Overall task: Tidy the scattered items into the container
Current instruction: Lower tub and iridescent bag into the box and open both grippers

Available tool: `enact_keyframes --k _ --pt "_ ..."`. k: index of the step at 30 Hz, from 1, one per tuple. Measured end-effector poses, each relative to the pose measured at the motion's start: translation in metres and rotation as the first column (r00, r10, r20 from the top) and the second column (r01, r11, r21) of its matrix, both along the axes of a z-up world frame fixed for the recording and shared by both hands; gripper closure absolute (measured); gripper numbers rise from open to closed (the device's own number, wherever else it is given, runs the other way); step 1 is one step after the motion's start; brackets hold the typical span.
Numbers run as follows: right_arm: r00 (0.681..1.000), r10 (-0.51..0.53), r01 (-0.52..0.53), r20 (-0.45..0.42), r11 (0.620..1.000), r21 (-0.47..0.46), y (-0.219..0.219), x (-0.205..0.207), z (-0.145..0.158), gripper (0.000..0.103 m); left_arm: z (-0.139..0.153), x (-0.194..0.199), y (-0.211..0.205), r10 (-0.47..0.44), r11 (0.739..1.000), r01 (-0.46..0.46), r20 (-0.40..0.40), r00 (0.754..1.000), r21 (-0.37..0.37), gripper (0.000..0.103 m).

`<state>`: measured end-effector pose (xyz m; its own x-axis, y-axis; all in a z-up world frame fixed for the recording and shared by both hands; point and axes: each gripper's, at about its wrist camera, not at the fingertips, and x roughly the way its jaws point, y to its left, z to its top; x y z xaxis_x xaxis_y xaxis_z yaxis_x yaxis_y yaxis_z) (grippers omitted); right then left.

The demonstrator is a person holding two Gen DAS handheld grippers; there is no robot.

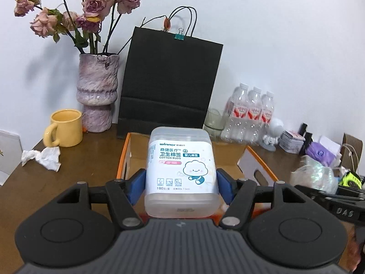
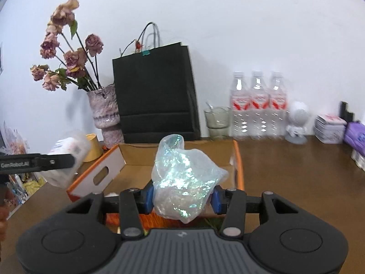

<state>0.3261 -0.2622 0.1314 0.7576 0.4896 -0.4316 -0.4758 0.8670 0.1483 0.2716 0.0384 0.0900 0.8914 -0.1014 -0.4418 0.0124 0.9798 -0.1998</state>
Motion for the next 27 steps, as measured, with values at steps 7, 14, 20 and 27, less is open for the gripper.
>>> enact_keyframes --k 7,14,20,27 --pt "0.997 0.038 -0.039 -0.064 0.999 -0.017 0.043 0.057 -0.019 0.058 -0.032 0.048 0.003 0.016 0.999 -0.018 -0.052 0.999 -0.036 0.036" --pt "0.992 0.035 -0.043 -0.123 0.997 -0.070 0.062 0.091 -0.047 0.058 -0.053 0.070 -0.006 -0.007 1.000 0.007 -0.057 0.998 -0.003 0.036" --pt "0.988 0.024 -0.038 -0.150 0.995 -0.095 0.064 0.096 -0.059 0.058 -0.063 0.078 -0.008 -0.008 1.000 0.009 -0.087 0.996 0.015 0.037" --pt "0.987 0.015 -0.033 -0.158 0.993 -0.114 0.066 0.095 -0.062 0.056 -0.065 0.080 -0.003 0.002 1.000 -0.003 -0.099 0.995 -0.002 0.037"
